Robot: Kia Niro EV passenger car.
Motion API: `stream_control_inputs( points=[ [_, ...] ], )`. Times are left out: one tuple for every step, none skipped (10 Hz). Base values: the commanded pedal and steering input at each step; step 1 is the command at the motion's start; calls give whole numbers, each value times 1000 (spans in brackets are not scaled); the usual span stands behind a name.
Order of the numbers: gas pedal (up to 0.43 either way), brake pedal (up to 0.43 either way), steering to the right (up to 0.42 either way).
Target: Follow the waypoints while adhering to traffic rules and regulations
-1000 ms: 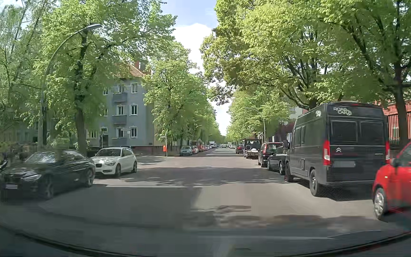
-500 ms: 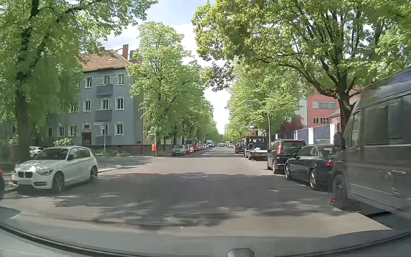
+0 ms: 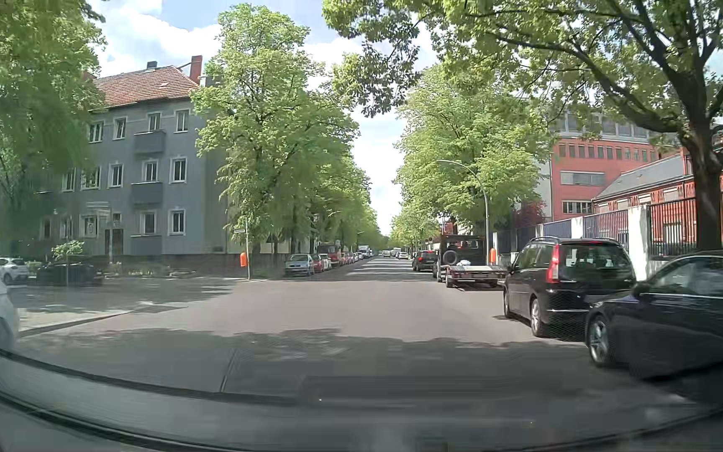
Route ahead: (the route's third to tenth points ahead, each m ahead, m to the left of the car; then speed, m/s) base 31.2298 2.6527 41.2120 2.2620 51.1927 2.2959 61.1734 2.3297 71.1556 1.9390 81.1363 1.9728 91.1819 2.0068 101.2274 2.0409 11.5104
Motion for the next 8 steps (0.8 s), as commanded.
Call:
stream_control_inputs(
  points=[
    [87, 24, 4],
    [87, 24, 4],
    [87, 24, 4],
    [87, 24, 3],
    [87, 24, 3],
    [87, 24, 3],
    [87, 24, 3],
    [87, 24, 3]
  ],
)
